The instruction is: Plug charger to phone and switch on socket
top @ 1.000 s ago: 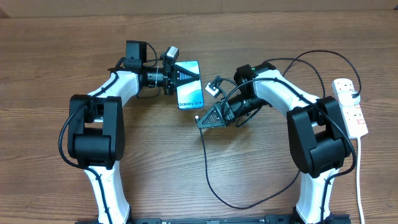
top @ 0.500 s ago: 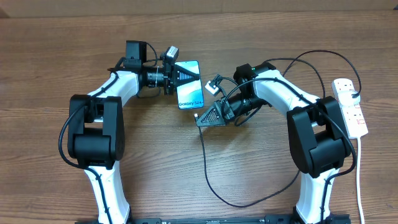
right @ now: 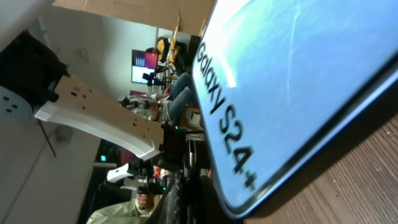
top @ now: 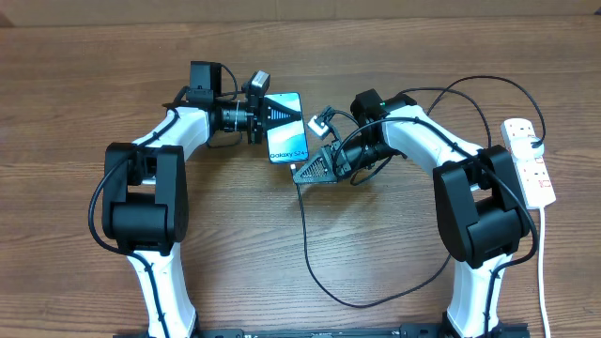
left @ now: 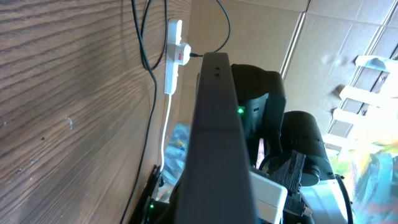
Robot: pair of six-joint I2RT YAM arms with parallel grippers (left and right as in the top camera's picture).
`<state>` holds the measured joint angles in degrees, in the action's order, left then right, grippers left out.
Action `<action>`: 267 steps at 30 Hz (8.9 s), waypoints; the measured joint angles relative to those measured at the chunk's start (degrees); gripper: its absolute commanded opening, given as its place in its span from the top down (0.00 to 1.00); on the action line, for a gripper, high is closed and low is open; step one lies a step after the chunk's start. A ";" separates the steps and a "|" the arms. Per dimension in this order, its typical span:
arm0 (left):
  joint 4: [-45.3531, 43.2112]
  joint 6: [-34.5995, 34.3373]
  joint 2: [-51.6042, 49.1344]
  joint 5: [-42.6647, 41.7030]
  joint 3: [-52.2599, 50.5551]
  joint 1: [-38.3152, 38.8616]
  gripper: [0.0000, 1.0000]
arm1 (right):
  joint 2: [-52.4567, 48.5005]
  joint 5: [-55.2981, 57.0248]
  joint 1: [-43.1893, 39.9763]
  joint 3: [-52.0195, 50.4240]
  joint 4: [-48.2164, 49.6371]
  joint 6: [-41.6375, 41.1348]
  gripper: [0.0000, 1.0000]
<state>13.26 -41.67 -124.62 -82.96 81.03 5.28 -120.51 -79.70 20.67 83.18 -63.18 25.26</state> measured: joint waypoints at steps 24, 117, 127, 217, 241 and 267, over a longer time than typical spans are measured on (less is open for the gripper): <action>-0.66 -0.44 0.00 0.07 0.00 0.00 0.96 | 0.00 0.07 0.04 0.00 5.07 -10.25 0.96; -6.29 -4.63 0.00 0.07 0.55 -0.17 0.96 | 0.00 -1.53 0.04 -0.37 12.63 -19.50 0.96; -6.40 -4.74 0.00 0.04 0.55 -0.11 0.96 | 0.00 -1.53 0.04 -0.37 12.59 -19.50 0.96; -12.09 -7.91 0.00 -1.38 0.55 0.20 0.96 | 0.00 0.42 -0.04 -0.37 13.64 -23.69 0.86; -10.25 -9.09 0.00 2.45 0.55 -7.63 0.96 | 0.00 0.66 0.00 -0.37 15.61 -23.76 0.96; -10.21 -15.37 0.00 4.61 0.55 -3.10 0.96 | 0.00 -2.84 0.00 -0.37 19.45 -23.78 0.96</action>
<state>3.05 -57.04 -124.62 -78.35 81.58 2.17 -120.51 -82.54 20.67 82.81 -43.72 1.48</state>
